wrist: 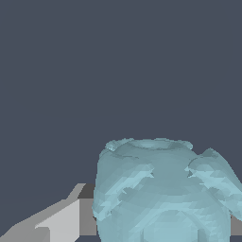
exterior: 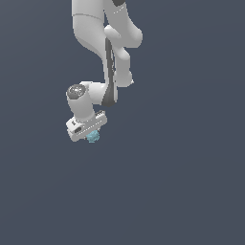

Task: Pick up the object and move it to a goal position.

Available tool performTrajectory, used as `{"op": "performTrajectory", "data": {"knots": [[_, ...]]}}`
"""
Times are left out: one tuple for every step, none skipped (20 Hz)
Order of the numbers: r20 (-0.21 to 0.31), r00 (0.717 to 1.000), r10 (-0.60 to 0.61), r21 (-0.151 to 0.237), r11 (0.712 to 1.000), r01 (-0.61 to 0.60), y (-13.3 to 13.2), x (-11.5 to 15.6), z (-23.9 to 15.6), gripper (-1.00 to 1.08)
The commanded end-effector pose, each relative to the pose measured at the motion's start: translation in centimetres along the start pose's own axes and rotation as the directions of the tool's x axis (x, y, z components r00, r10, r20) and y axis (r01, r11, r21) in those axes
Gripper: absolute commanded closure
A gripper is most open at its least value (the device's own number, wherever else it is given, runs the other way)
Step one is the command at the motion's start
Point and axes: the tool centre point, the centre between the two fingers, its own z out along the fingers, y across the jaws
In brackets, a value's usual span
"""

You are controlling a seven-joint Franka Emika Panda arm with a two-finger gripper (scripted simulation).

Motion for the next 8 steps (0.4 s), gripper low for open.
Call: {"op": "performTrajectory", "data": {"knots": [[0.0, 1.0, -0.002, 0.0, 1.0, 0.002, 0.9, -1.1, 0.0, 1.08], [0.0, 1.0, -0.002, 0.0, 1.0, 0.002, 1.2, -1.4, 0.0, 1.08], [0.0, 1.0, -0.002, 0.0, 1.0, 0.002, 1.5, -1.6, 0.0, 1.08], [0.0, 1.0, -0.002, 0.0, 1.0, 0.002, 1.7, -1.8, 0.0, 1.08], [0.0, 1.0, -0.002, 0.0, 1.0, 0.002, 1.8, -1.9, 0.0, 1.08], [0.0, 1.0, -0.002, 0.0, 1.0, 0.002, 1.9, -2.0, 0.0, 1.08], [0.0, 1.0, -0.002, 0.0, 1.0, 0.002, 2.0, -2.0, 0.0, 1.08], [0.0, 1.0, -0.002, 0.0, 1.0, 0.002, 2.0, -2.0, 0.0, 1.08]]}}
